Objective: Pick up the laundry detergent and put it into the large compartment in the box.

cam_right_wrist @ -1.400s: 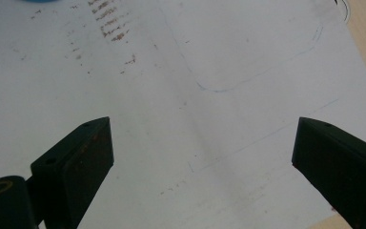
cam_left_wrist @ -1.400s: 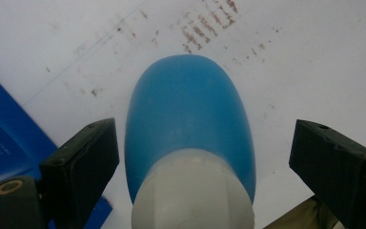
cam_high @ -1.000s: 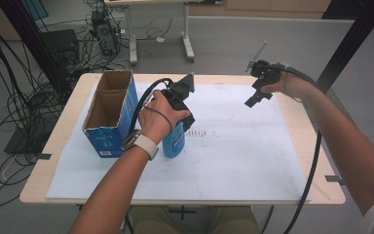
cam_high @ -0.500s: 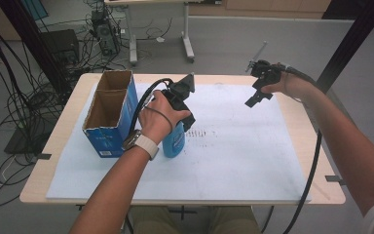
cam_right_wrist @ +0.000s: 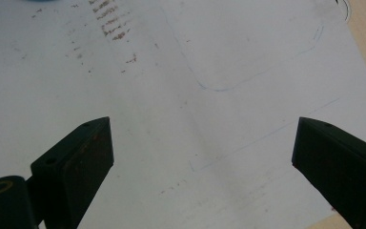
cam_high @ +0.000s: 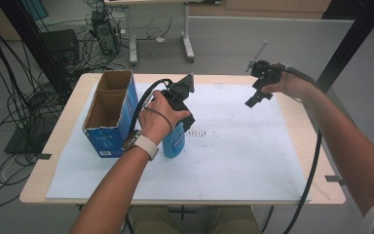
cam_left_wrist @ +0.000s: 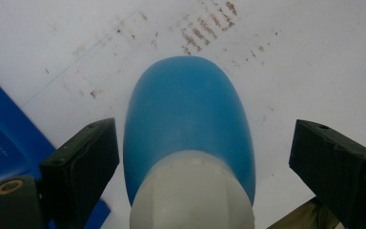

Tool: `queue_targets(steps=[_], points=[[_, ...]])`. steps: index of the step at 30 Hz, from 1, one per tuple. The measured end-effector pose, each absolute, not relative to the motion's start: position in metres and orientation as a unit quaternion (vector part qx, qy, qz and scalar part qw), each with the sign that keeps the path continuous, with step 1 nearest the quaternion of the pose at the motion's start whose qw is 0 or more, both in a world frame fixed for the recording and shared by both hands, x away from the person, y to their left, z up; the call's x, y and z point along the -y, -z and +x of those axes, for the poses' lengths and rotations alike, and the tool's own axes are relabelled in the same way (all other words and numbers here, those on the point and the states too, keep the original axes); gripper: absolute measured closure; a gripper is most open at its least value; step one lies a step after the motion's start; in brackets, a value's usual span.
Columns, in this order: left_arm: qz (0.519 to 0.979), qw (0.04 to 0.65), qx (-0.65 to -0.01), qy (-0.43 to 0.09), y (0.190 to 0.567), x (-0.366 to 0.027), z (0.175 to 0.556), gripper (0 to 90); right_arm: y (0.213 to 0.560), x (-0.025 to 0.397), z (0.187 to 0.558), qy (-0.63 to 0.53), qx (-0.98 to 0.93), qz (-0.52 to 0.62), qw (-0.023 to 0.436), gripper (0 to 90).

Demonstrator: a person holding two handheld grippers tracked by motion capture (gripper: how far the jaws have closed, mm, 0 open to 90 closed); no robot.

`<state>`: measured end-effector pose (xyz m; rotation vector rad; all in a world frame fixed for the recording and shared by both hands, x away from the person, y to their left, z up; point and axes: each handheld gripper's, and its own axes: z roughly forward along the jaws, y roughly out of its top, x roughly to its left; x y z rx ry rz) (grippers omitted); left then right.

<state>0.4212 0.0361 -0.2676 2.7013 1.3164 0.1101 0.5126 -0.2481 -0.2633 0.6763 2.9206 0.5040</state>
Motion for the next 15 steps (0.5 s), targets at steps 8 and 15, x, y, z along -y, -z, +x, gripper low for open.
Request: queue_targets(steps=[8, 15], points=[[0.897, 0.065, -0.435, -0.037, 0.2675, -0.0365, 0.4215, 10.0, 0.2634, 0.2483, 0.5127, -0.165, -0.959, 0.223, 0.051, 6.6], [0.896, 0.066, -0.437, -0.036, 0.2684, -0.0365, 0.4215, 10.0, 0.2634, 0.2480, 0.5126, -0.166, -0.959, 0.222, 0.051, 6.6]])
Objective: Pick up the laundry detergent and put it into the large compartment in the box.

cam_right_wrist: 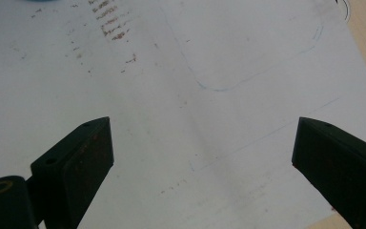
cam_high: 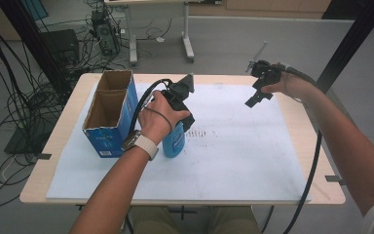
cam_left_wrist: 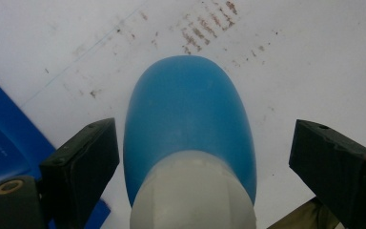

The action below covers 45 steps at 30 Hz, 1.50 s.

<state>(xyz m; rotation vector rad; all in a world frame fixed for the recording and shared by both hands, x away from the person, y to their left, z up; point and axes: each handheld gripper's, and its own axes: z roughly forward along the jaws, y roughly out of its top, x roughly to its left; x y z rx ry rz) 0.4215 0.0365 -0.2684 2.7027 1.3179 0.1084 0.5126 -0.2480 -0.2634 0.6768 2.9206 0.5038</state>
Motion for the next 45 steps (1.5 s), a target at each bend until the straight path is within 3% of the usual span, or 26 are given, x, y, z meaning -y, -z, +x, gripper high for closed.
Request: queue_targets(steps=[45], points=[[0.897, 0.063, -0.437, -0.033, 0.2738, -0.0356, 0.4238, 10.0, 0.2638, 0.2485, 0.5126, -0.165, -0.960, 0.223, 0.050, 6.6]])
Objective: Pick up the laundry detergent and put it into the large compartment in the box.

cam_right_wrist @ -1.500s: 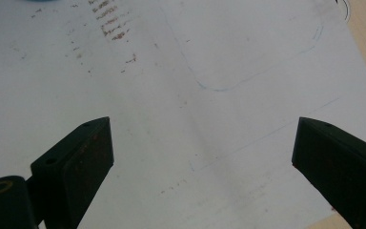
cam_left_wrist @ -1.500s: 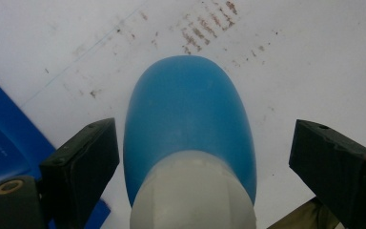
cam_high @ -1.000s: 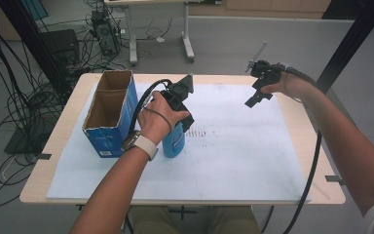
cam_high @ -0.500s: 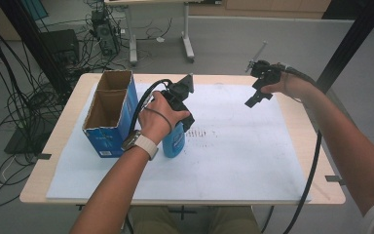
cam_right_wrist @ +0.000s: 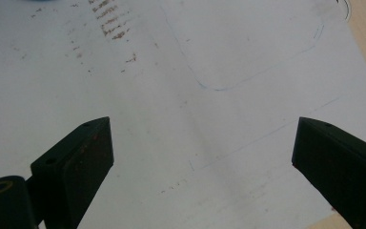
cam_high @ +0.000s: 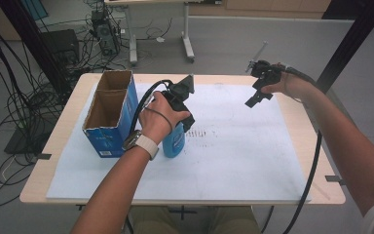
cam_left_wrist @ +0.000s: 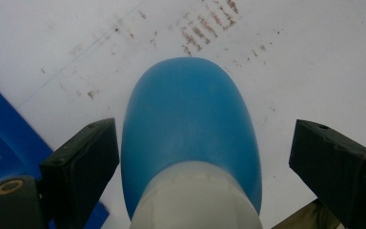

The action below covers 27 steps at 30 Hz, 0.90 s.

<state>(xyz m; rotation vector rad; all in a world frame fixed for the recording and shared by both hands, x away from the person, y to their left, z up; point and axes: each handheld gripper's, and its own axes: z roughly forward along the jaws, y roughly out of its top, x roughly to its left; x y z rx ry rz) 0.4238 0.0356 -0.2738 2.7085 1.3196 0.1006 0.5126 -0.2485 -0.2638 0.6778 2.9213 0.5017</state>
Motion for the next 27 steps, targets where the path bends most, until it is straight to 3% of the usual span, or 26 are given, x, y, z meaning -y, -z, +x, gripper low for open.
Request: queue_targets(steps=[14, 27], points=[[0.899, 0.047, -0.434, -0.034, 0.284, -0.034, 0.426, 12.2, 0.269, 0.251, 0.512, -0.166, -0.959, 0.226, 0.045, 6.7], [0.900, 0.027, -0.433, -0.035, 0.285, -0.034, 0.428, 25.3, 0.269, 0.253, 0.513, -0.168, -0.958, 0.227, 0.045, 6.9]])
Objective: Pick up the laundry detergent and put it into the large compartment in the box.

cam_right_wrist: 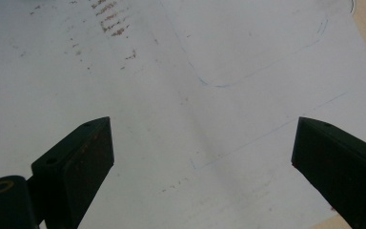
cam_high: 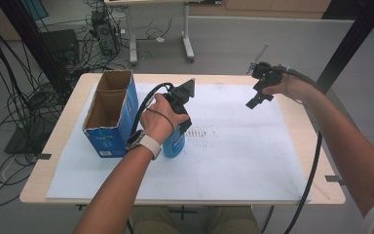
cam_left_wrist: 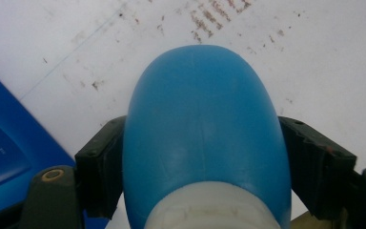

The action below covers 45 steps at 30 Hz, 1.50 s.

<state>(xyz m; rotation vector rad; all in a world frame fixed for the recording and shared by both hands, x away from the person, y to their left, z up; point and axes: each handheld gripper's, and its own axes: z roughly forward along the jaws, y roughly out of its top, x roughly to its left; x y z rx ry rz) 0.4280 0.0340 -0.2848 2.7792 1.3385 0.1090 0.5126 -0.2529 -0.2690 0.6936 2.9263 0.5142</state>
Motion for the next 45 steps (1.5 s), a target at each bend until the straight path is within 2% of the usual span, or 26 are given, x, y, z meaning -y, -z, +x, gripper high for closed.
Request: queue_targets(steps=[11, 45], points=[[0.901, 0.016, -0.433, -0.030, 0.2855, -0.0358, 0.4306, 36.9, 0.2685, 0.2535, 0.5123, -0.169, -0.958, 0.229, 0.045, 6.8], [0.902, 0.017, -0.429, -0.033, 0.2859, -0.0357, 0.4302, 37.6, 0.2693, 0.2499, 0.5111, -0.165, -0.959, 0.226, 0.045, 6.9]])
